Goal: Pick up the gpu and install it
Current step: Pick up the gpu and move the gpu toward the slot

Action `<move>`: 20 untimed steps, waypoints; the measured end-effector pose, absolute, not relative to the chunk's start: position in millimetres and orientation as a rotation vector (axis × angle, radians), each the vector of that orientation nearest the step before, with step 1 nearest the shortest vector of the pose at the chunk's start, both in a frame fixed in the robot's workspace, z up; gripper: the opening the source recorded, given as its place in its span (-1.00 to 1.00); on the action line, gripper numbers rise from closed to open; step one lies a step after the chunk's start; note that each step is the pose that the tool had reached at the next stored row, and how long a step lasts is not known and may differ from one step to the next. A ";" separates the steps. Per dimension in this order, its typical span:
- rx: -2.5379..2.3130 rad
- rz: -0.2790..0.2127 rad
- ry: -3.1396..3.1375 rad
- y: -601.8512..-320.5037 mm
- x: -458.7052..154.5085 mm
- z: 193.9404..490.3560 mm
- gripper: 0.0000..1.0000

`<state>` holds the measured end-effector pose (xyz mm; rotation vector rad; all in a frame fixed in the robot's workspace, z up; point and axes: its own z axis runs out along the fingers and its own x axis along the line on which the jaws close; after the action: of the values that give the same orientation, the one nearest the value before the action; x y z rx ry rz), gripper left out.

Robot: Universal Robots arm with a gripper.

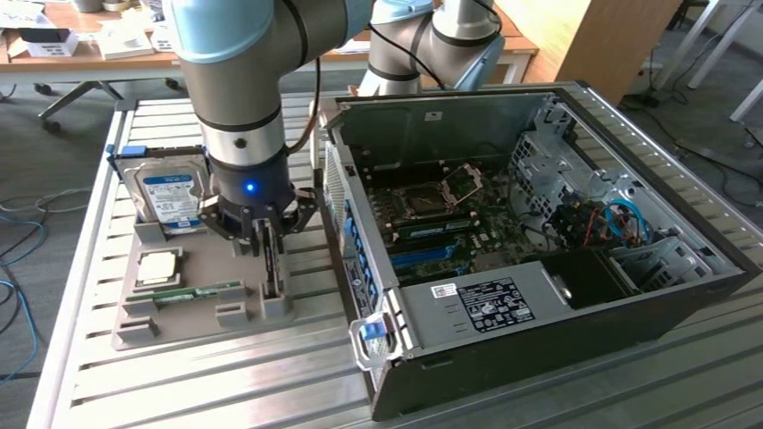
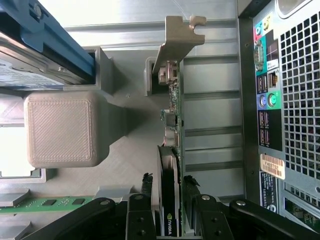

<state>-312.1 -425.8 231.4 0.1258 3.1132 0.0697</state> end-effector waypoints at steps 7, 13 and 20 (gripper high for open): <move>0.126 0.070 3.113 -425.0 -312.0 231.5 -0.24; 0.126 0.070 3.113 -425.0 -312.0 229.6 -0.24; 0.126 0.071 3.113 -425.0 -311.1 228.7 -0.24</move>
<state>-311.1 -425.0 228.7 0.1258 3.1134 0.0705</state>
